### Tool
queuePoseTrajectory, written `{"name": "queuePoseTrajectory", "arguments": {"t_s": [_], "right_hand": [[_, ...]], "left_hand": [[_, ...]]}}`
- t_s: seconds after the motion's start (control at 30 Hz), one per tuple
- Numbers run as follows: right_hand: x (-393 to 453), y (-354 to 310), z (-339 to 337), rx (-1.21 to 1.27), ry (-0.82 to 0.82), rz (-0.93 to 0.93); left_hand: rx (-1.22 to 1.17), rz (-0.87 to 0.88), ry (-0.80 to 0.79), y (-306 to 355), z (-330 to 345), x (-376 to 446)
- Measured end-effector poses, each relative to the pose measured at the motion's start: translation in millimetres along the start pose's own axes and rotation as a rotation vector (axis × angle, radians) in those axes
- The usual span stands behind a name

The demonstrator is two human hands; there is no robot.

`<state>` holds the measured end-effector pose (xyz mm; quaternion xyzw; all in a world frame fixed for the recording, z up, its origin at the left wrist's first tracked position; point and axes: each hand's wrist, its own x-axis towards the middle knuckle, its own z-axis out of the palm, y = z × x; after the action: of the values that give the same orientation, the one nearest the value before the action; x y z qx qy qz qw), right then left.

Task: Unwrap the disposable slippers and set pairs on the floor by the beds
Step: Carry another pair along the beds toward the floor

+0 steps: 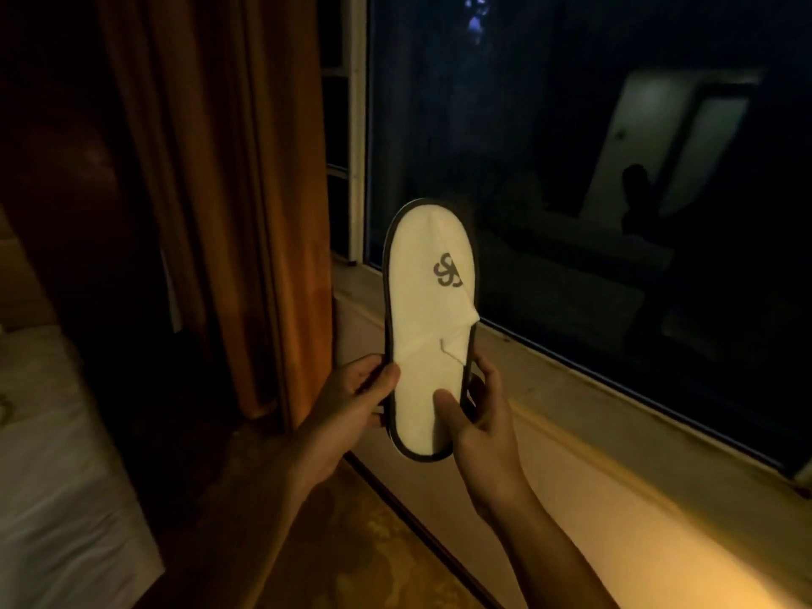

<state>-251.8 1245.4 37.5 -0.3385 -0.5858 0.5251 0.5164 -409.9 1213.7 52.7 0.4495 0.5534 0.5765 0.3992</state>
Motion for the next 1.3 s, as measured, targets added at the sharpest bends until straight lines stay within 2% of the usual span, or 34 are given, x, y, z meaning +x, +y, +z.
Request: {"name": "queuePoseTrajectory", "arguments": {"t_s": [0.3, 0.43, 0.7, 0.9, 1.3], "right_hand": [[128.6, 48.0, 56.3, 0.042, -0.185, 0.053], [189.3, 71.8, 82.5, 0.069, -0.315, 0.046], [283.5, 116.5, 134.7, 0.117, -0.687, 0.064], [284.3, 135.8, 194.9, 0.138, -0.931, 0.215], [246.6, 159.1, 333.9, 0.161, -1.263, 0.268]], "left_hand": [[0.056, -0.034, 0.142, -18.3, -61.4, 102.9], [0.027, -0.034, 0.275, -26.6, -84.8, 142.6], [-0.029, -0.067, 0.606, -39.8, -108.7, 180.8], [-0.038, -0.084, 0.882, -54.2, -139.1, 160.6], [-0.044, -0.096, 1.235, -71.0, -223.4, 102.4]]}}
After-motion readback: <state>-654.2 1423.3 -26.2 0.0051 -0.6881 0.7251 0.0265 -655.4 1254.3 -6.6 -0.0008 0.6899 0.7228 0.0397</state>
